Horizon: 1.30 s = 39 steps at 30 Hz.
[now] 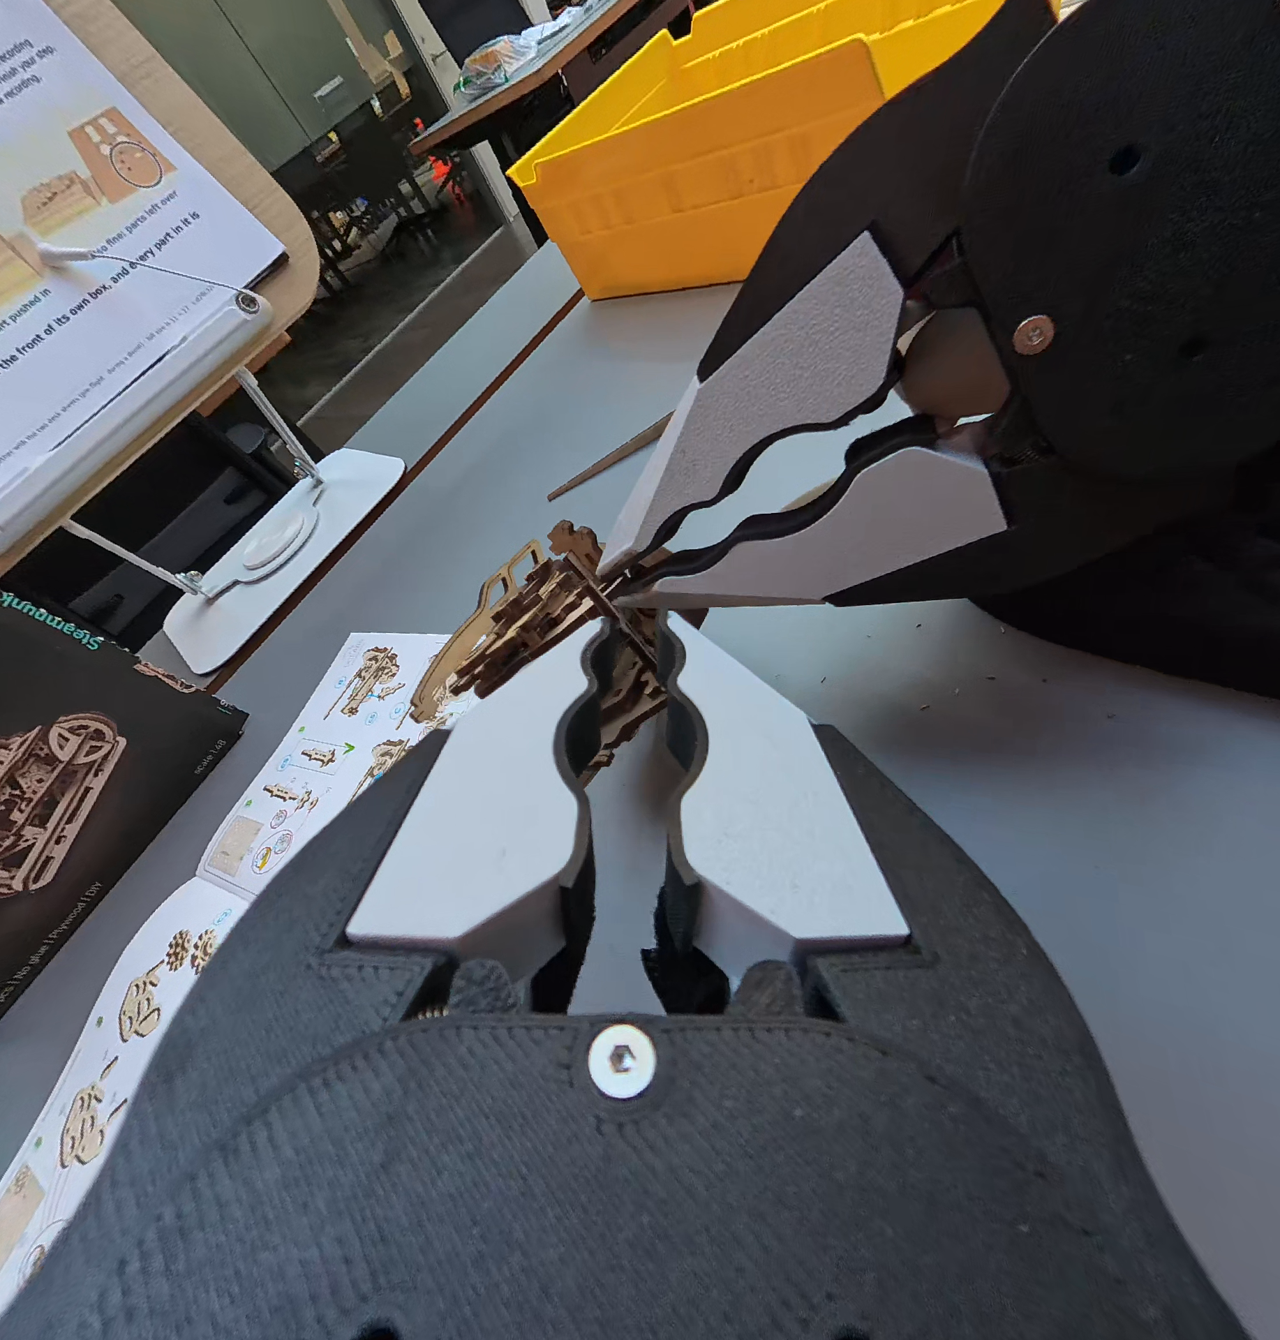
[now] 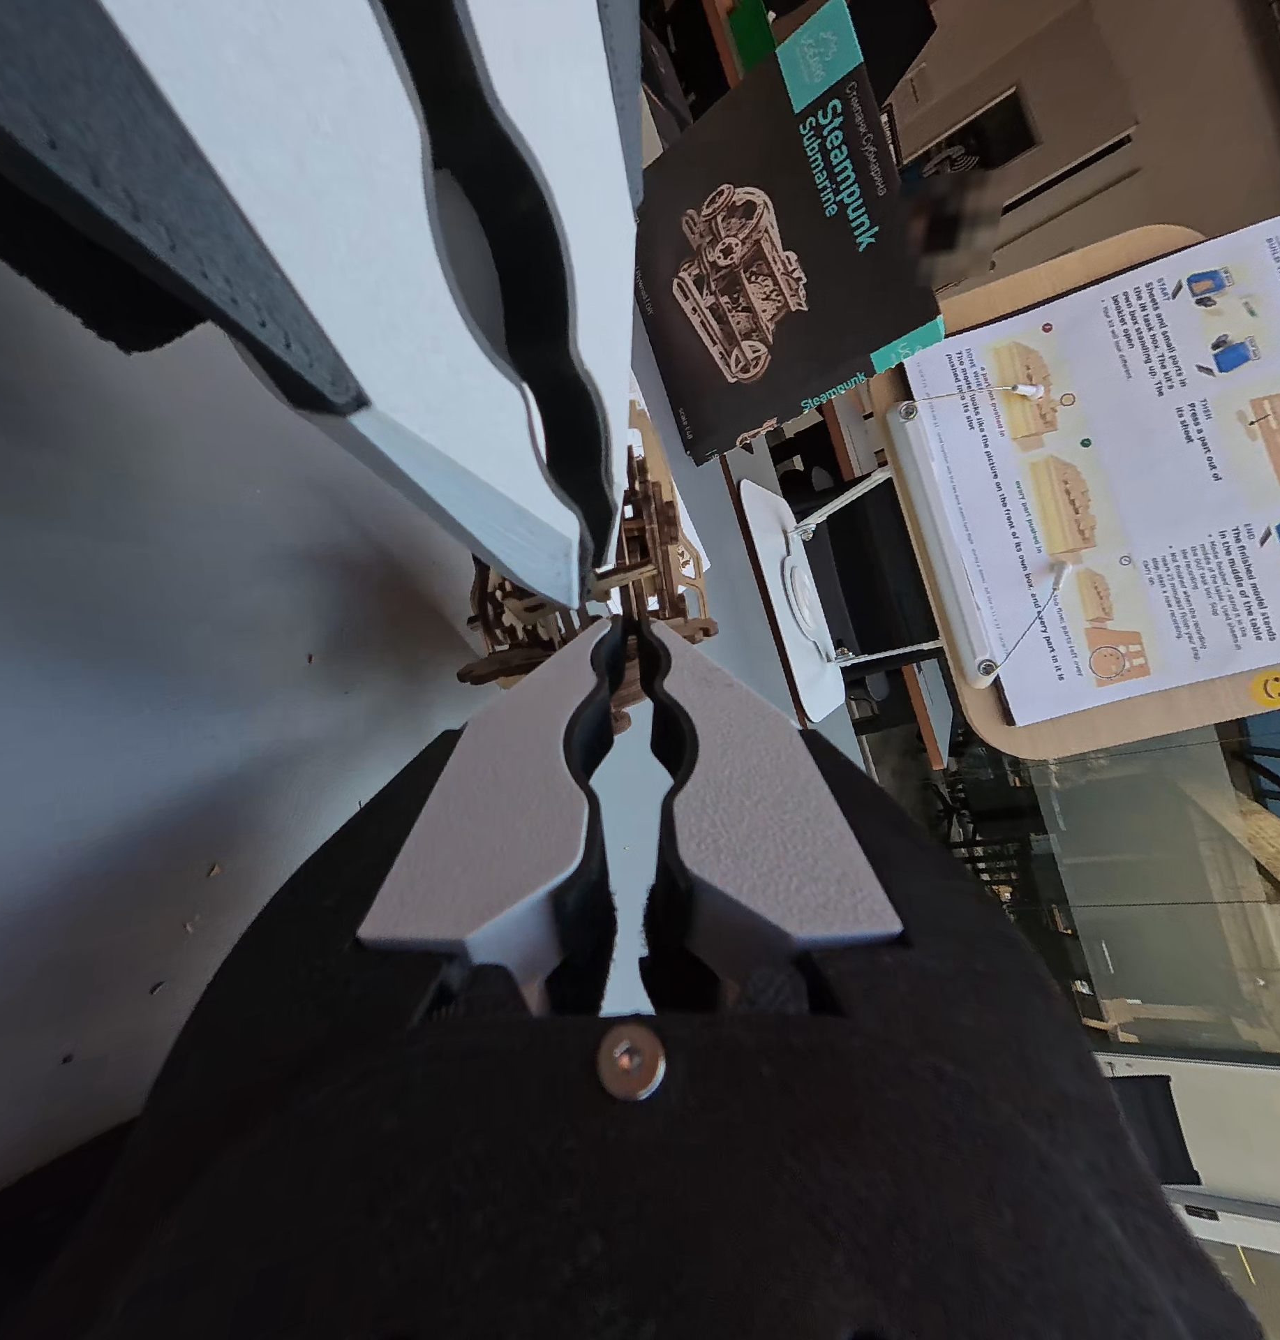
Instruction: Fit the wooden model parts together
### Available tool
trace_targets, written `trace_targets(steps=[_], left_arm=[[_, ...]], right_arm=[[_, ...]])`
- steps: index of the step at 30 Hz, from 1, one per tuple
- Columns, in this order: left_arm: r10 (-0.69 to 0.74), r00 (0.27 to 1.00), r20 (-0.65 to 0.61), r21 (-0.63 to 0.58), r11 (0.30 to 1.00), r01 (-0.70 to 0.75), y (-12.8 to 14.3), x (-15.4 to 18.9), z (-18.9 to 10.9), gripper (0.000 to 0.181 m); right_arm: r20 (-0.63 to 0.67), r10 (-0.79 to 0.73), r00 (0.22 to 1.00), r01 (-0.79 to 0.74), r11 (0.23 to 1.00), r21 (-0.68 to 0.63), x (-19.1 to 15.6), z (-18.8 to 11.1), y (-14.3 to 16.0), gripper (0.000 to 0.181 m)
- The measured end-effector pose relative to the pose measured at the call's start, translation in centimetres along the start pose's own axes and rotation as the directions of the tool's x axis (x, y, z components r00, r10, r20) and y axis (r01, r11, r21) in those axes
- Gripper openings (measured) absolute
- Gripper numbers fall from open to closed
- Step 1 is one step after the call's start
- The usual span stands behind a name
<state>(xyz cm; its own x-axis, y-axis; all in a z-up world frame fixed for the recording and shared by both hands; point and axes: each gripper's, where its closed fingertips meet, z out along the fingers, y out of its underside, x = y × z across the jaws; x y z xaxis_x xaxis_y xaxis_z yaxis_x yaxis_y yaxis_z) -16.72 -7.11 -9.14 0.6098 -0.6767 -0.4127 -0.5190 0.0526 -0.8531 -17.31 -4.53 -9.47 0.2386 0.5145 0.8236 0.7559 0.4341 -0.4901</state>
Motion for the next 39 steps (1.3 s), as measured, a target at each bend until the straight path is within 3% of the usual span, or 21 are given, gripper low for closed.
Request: trace_targets(steps=[4, 9, 21, 28, 31, 34, 39], left_arm=[[-0.013, 0.999, 0.038, -0.024, 1.000, 0.014, 0.7, -0.5, 0.1, 0.023], [-0.032, 0.999, 0.025, -0.041, 0.999, 0.033, 1.3, 0.0, 0.6, 0.005], [0.002, 1.000, -0.003, -0.034, 0.999, -0.002, 1.6, 0.1, 0.6, 0.003], [0.097, 0.995, -0.026, -0.055, 0.994, -0.098, 2.9, 0.7, 0.7, 0.001], [0.117, 0.993, -0.032, -0.051, 0.992, -0.119, 3.2, 0.8, 0.7, 0.001], [0.136, 0.990, -0.040, -0.039, 0.990, -0.137, 3.2, 0.9, 0.6, 0.001], [0.183, 0.981, -0.058, -0.015, 0.983, -0.184, 3.3, 1.1, 0.5, 0.001]], right_arm=[[-0.006, -0.024, 1.000, 0.024, 1.000, 0.000, -0.1, -0.1, -0.1, 0.002], [-0.008, -0.040, 0.999, 0.040, 0.999, -0.002, -0.3, -0.1, -0.2, 0.002], [-0.008, -0.073, 0.997, 0.073, 0.997, 0.004, -0.5, -0.3, -0.2, 0.004], [0.136, 0.050, 0.989, -0.057, 0.997, 0.048, -1.7, -1.3, 0.2, 0.022], [0.185, 0.070, 0.980, -0.092, 0.989, 0.115, -1.3, -2.0, 0.0, 0.021], [0.270, 0.144, 0.952, -0.198, 0.963, 0.183, -0.8, -2.5, 0.1, 0.024], [0.397, 0.225, 0.890, -0.356, 0.887, 0.295, 0.3, -3.1, 0.6, 0.047]])
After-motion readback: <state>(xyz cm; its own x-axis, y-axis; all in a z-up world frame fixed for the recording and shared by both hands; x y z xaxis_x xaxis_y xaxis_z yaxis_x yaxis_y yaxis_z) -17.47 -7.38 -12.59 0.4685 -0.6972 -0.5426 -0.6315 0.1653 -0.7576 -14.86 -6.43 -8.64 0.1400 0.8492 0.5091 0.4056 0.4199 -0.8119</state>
